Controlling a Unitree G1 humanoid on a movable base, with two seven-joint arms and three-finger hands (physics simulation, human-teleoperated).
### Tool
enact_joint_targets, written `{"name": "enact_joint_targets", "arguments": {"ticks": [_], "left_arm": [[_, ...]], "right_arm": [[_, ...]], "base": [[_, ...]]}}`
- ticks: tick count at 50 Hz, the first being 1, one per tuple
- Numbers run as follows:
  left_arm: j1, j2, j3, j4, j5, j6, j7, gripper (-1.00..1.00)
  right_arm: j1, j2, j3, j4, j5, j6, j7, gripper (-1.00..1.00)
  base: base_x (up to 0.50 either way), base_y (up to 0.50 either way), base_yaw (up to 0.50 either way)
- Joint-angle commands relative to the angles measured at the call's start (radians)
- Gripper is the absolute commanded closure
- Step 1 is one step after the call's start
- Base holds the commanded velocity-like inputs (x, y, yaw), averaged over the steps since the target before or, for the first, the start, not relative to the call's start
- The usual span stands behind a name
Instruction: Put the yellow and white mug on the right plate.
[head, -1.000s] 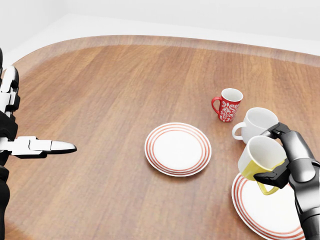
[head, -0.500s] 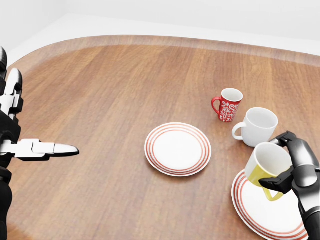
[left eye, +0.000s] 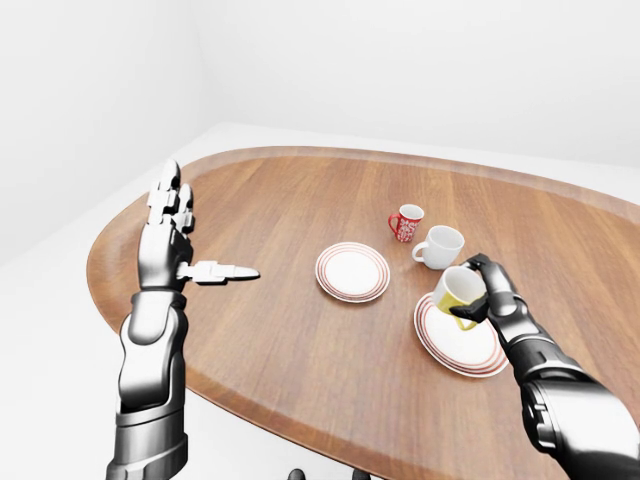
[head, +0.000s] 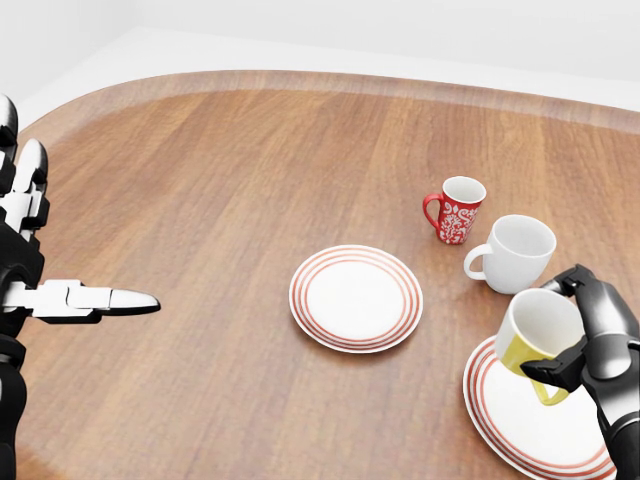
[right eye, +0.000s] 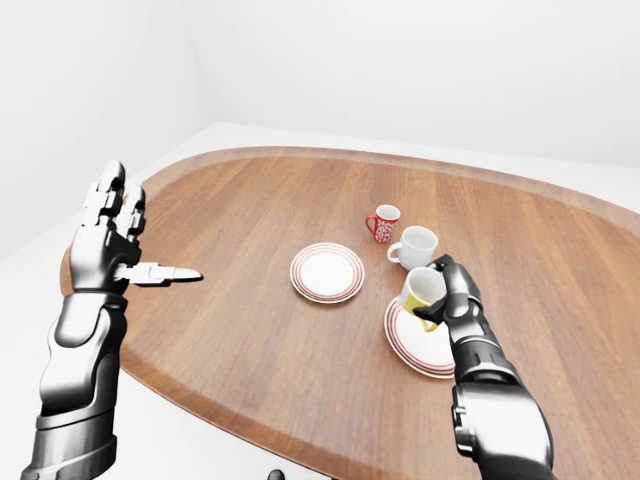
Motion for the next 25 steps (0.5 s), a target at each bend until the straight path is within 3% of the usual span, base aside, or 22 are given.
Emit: {"name": "enact_joint_targets", "arguments": {"ticks": [1,25], "left_arm": [[-0.001,0.0,-0.001,0.002,0.0,0.0,0.001,-1.0],[0.003,-0.003,-0.002,-0.001,0.002,0.0,0.0,-1.0]], "right_arm": [[-0.013,-0.004,-0.004,0.035,-0.09,0.0,-0.053,1.0],[0.006,0.0,-0.015,0.059,-0.105,0.0,-0.101,1.0]], "base": [[0.0,0.0,0.0],[0.0,0.0,0.0]]}}
